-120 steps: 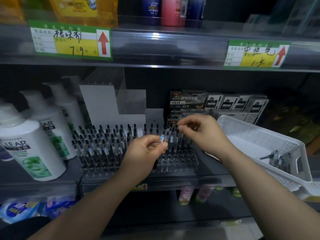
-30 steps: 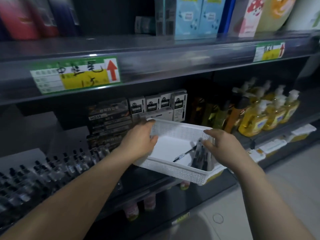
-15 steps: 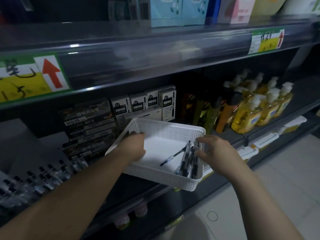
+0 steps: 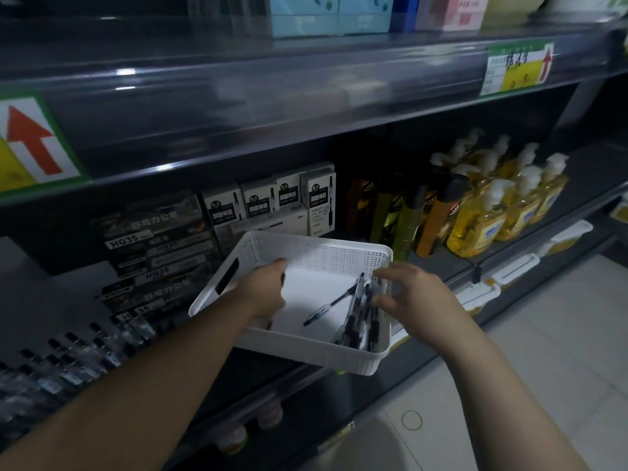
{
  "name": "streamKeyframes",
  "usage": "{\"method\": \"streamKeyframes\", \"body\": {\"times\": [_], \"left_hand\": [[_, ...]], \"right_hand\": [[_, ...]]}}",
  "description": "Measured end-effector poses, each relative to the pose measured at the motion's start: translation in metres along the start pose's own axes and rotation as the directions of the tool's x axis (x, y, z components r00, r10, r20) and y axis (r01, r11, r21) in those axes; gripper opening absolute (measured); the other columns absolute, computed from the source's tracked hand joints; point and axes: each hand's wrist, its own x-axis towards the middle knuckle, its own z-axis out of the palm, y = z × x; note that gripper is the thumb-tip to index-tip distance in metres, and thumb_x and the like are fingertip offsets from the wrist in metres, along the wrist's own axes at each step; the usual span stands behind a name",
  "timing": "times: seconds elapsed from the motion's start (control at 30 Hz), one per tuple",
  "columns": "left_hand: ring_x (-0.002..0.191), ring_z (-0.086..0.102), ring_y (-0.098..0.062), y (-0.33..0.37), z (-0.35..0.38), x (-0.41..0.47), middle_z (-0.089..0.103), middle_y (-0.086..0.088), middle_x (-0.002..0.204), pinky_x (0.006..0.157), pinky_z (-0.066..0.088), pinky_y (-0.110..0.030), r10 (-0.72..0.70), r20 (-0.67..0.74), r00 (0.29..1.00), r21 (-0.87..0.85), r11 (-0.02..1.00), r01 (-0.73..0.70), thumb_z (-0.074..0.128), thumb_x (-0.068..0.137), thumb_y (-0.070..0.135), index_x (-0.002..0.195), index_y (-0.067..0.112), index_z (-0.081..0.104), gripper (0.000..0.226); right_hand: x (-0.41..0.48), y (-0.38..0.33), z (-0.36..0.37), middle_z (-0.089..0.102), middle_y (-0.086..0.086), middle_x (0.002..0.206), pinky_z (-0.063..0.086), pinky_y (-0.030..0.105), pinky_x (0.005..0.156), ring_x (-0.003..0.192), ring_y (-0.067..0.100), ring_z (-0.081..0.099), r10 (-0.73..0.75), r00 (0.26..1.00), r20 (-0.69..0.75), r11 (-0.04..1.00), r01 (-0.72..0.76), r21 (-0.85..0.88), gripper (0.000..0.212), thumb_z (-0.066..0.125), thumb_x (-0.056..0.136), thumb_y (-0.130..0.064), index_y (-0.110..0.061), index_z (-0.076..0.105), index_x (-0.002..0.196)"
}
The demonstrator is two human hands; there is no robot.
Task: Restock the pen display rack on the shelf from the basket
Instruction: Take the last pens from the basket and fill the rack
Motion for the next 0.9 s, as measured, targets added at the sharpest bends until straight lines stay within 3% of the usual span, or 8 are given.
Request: {"method": "streamKeyframes", "body": {"times": [0.17,0.23,0.3,0.4,0.47,0.57,0.8,0.9], "left_hand": [[0.107,0.057,-0.021,0.027,0.006,-0.002,0.057,-0.005,0.129,0.08,0.044,-0.024,0.092,0.12,0.988,-0.159,0.985,-0.072,0.072,0.084,0.012,0.15,0.017,0.027,0.08],[0.099,0.06,-0.019,0.043,0.009,-0.003,0.061,-0.007,0.124,0.08,0.049,-0.027,0.107,0.162,0.981,-0.253,0.965,-0.063,0.065,0.09,0.016,0.15,0.015,0.026,0.072],[0.103,0.062,-0.022,0.057,0.013,-0.004,0.061,-0.009,0.124,0.087,0.053,-0.033,0.092,0.179,0.979,-0.344,0.938,-0.026,0.061,0.092,0.027,0.148,0.013,0.03,0.066],[0.115,0.057,-0.021,0.072,0.022,-0.002,0.057,-0.004,0.133,0.097,0.049,-0.039,0.108,0.186,0.977,-0.377,0.926,-0.031,0.071,0.076,0.055,0.146,0.01,0.032,0.092],[0.113,0.059,-0.023,0.08,0.026,-0.003,0.054,-0.006,0.132,0.086,0.056,-0.044,0.102,0.2,0.974,-0.411,0.912,-0.011,0.079,0.063,0.06,0.144,0.009,0.031,0.107],[0.1,0.062,-0.022,0.091,0.028,-0.005,0.056,-0.006,0.116,0.066,0.061,-0.045,0.076,0.236,0.969,-0.516,0.854,0.059,0.087,0.064,0.042,0.135,0.007,0.037,0.094],[0.094,0.063,-0.022,0.099,0.023,0.0,0.057,-0.009,0.112,0.065,0.061,-0.045,0.067,0.264,0.962,-0.509,0.857,0.08,0.088,0.067,0.034,0.131,0.006,0.04,0.085],[0.087,0.065,-0.022,0.108,0.021,0.002,0.061,-0.01,0.1,0.065,0.061,-0.042,0.067,0.259,0.964,-0.41,0.911,0.046,0.087,0.068,0.035,0.108,0.009,0.048,0.062]], "right_hand": [[-0.001,-0.003,-0.001,0.04,-0.002,0.149,0.041,0.032,0.096,0.121,0.023,0.053,0.013,1.0,0.016,1.0,-0.013,-0.009,0.047,0.062,0.091,-0.033,-0.028,0.052,0.136],[-0.001,-0.003,-0.001,0.04,-0.002,0.149,0.041,0.032,0.096,0.119,0.023,0.055,0.018,1.0,0.023,1.0,-0.018,-0.003,0.047,0.062,0.091,-0.032,-0.028,0.051,0.136],[0.0,-0.003,-0.002,0.041,-0.002,0.148,0.041,0.031,0.095,0.118,0.023,0.055,0.022,0.999,0.025,1.0,-0.022,-0.002,0.047,0.062,0.091,-0.031,-0.027,0.051,0.137],[0.001,-0.002,-0.002,0.045,-0.002,0.146,0.039,0.029,0.098,0.124,0.02,0.05,0.027,1.0,0.009,1.0,-0.027,0.012,0.045,0.06,0.092,-0.027,-0.024,0.052,0.136],[0.002,-0.001,-0.001,0.047,-0.002,0.145,0.038,0.029,0.101,0.128,0.019,0.047,0.037,0.999,-0.003,0.999,-0.037,0.028,0.044,0.057,0.094,-0.022,-0.024,0.05,0.137],[0.002,0.001,-0.002,0.049,0.001,0.144,0.04,0.029,0.098,0.128,0.022,0.048,0.08,0.997,-0.001,0.996,-0.08,0.032,0.048,0.051,0.095,-0.014,-0.024,0.044,0.141],[0.005,0.004,-0.004,0.05,0.005,0.142,0.045,0.031,0.088,0.122,0.025,0.053,0.13,0.991,0.015,0.988,-0.131,0.085,0.057,0.044,0.093,-0.001,-0.025,0.039,0.144],[0.004,0.004,-0.004,0.052,0.007,0.139,0.045,0.029,0.084,0.116,0.026,0.057,0.134,0.991,0.018,0.987,-0.135,0.088,0.056,0.043,0.092,-0.001,-0.022,0.04,0.144]]}}
